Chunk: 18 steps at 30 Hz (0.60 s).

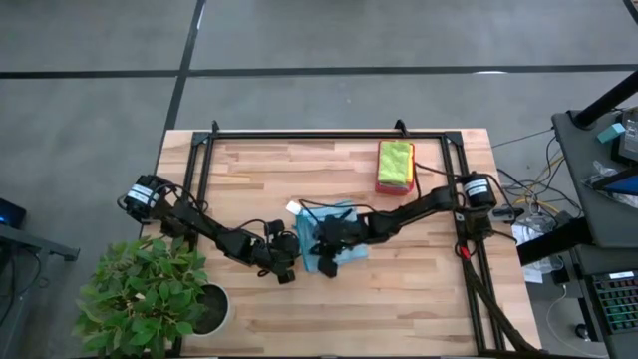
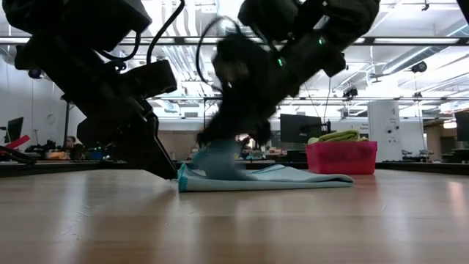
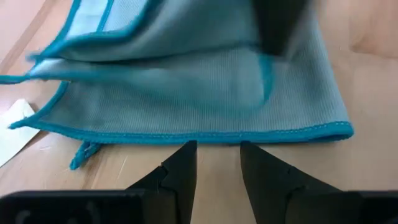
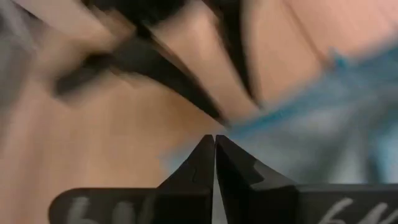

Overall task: Fold microfiber towels
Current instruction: Fold the blue microfiber towel

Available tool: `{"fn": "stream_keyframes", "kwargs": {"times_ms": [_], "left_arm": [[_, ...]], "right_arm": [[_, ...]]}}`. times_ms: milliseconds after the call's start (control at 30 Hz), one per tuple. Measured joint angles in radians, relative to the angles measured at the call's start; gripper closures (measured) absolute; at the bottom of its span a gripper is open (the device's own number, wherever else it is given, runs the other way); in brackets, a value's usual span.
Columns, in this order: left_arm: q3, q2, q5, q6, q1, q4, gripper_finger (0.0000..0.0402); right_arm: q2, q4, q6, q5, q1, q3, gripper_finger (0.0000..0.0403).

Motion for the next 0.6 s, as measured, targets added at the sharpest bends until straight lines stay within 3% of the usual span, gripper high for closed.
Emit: {"fn": "stream_keyframes", "kwargs": {"times_ms": [133, 367, 500, 600], "left_arm": [[0.0, 0.0, 0.014, -0.003, 0.0, -0.001, 0.0293], [0.0, -0.004, 0.063, -0.007, 0.0, 0.0, 0.0293], [0.0, -0.037, 0.11, -0.007, -0.001, 0.002, 0.0293], [0.0, -0.049, 0.116, -0.007, -0.005, 0.02, 0.0293]], "right_arm": [[0.003, 0.04, 0.011, 0.0, -0.001, 0.031, 0.0394], [-0.025, -0.19, -0.069, 0.002, 0.005, 0.086, 0.0394], [-0.05, -0.297, -0.104, 0.094, 0.024, 0.069, 0.0394], [-0.069, -0.32, -0.147, 0.104, 0.054, 0.044, 0.0394]]}}
